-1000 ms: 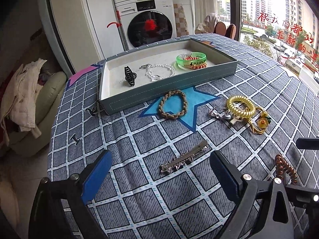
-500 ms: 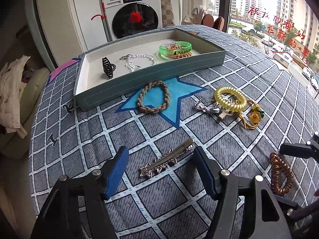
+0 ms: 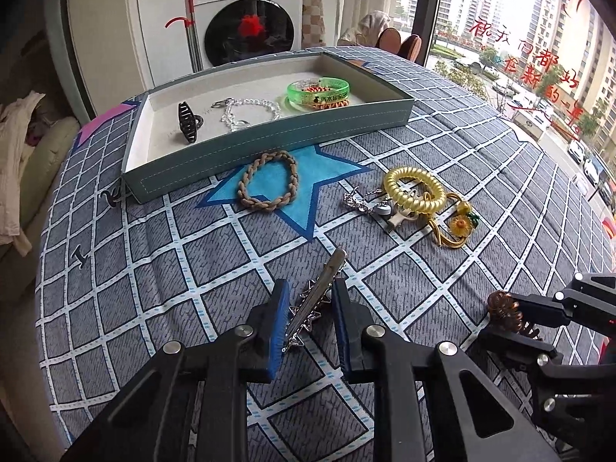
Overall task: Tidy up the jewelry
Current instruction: 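Grasp the rhinestone hair clip with the left tool while the right tool grasps the brown bead bracelet, then carry the rhinestone clip and copper coil bracelet over the white tray with both tools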
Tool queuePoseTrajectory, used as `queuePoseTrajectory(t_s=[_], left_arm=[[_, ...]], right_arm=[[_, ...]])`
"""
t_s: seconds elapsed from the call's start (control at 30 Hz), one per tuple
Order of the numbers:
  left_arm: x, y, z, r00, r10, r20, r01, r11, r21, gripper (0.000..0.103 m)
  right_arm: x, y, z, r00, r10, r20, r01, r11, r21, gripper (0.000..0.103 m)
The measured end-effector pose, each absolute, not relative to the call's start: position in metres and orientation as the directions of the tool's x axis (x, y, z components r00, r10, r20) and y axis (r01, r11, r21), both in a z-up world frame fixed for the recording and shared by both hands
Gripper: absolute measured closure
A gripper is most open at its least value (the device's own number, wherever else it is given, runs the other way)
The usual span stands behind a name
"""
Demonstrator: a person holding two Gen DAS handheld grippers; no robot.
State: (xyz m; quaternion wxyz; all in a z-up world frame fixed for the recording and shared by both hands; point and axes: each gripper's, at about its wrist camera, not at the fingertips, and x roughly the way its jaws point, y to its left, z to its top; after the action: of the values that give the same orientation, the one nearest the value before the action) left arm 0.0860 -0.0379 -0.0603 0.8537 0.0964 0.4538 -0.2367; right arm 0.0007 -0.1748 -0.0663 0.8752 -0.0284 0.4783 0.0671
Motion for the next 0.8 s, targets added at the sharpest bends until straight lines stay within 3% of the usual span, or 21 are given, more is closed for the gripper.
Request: queuePoseTrajectory(t_s=[0.53, 0.8], left_arm=[[0.093, -0.009, -0.022, 0.544, -0.344, -0.765, 0.387, 0.912, -0.135, 0.06], [0.124, -0.001, 0.004, 0.585, -0.32, -0.746, 0.353, 0.928, -0.121, 0.06]], right_arm=[[0.029, -0.225, -0.032, 0.58, 0.263, -0.771, -0.074, 0.96, 0.271, 0.079], [0.075, -0.232, 0.0, 0.61, 0.302, -0.732, -0.113, 0.948, 0.297, 0.079]])
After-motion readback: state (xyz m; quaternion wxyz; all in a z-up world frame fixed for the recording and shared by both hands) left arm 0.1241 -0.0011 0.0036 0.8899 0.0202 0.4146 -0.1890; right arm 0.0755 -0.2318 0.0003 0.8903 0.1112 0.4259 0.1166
